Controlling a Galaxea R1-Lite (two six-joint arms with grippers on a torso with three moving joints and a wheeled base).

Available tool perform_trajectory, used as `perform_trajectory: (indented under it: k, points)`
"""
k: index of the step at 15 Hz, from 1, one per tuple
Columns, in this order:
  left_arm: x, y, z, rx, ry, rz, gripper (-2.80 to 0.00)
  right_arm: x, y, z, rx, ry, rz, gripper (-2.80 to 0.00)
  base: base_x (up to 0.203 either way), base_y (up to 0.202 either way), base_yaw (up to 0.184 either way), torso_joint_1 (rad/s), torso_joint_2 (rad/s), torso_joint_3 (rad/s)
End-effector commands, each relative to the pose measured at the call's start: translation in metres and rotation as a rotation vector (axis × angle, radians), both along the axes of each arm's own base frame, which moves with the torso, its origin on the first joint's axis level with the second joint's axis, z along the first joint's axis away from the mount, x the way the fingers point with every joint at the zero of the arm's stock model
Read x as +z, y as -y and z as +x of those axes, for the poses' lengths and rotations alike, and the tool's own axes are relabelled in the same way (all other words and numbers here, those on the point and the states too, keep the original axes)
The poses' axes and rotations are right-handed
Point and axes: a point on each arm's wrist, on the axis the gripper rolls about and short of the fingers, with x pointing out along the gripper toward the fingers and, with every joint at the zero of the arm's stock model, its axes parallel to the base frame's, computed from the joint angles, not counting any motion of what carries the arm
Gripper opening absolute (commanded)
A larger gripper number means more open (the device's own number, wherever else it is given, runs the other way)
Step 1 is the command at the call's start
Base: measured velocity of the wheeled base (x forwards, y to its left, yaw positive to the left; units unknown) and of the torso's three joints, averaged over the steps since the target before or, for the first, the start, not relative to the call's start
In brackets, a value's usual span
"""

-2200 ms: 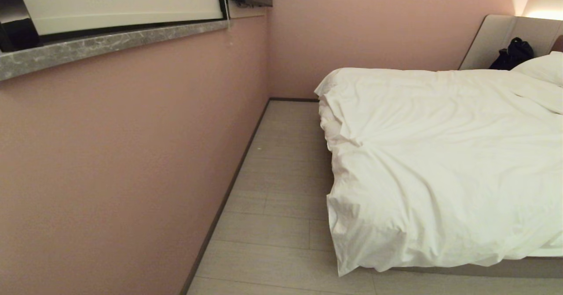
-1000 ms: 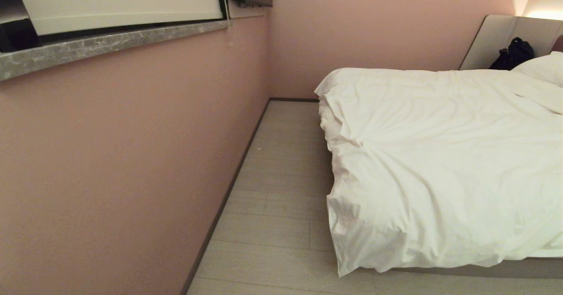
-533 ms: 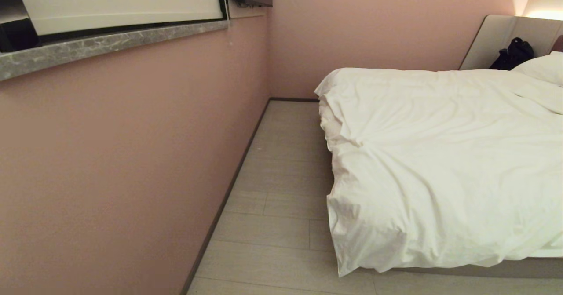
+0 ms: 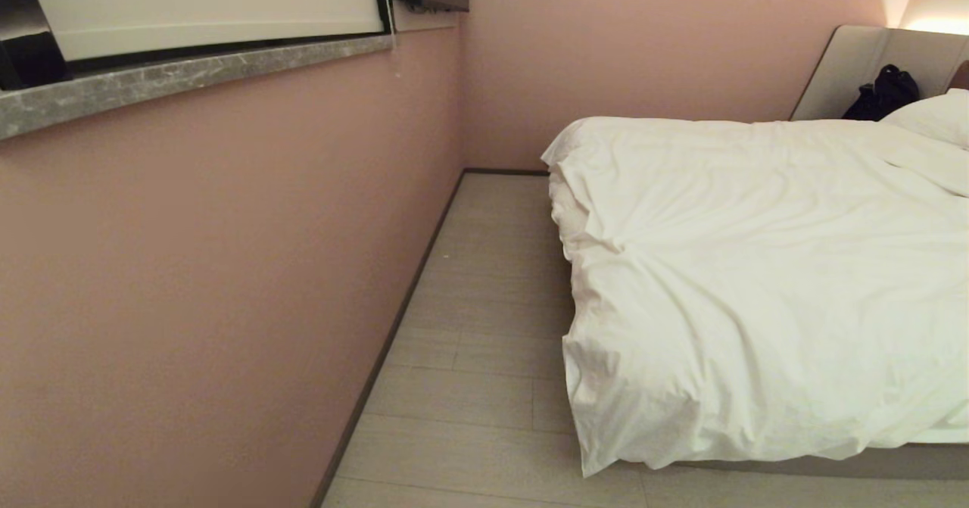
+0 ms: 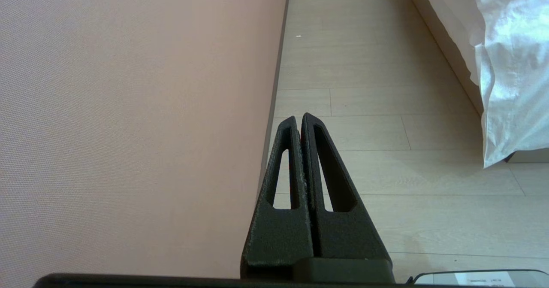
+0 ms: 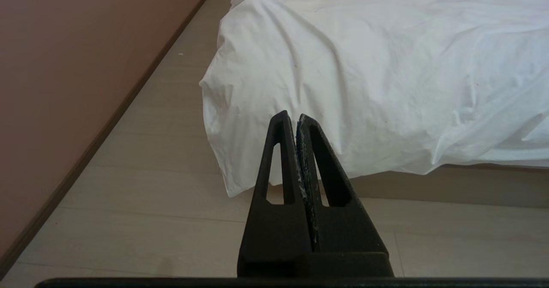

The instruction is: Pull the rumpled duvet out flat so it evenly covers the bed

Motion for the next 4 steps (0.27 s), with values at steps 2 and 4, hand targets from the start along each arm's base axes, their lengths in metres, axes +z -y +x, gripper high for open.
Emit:
perform_trajectory:
  k: [2, 4]
  points:
    - [-0.0001, 0.0, 0.0, 0.0, -0.001, 0.002, -2.8, 0.0022, 0.0, 0.0003, 0.001, 0.029, 0.0, -2.8, 0.0, 0.0, 0.0, 0.0, 0.0, 0.0]
    - [-0.0001, 0.0, 0.0, 0.0, -0.001, 0.002, -2.8, 0.0022, 0.0, 0.0003, 0.001, 0.029, 0.0, -2.8, 0.0, 0.0, 0.0, 0.0, 0.0, 0.0]
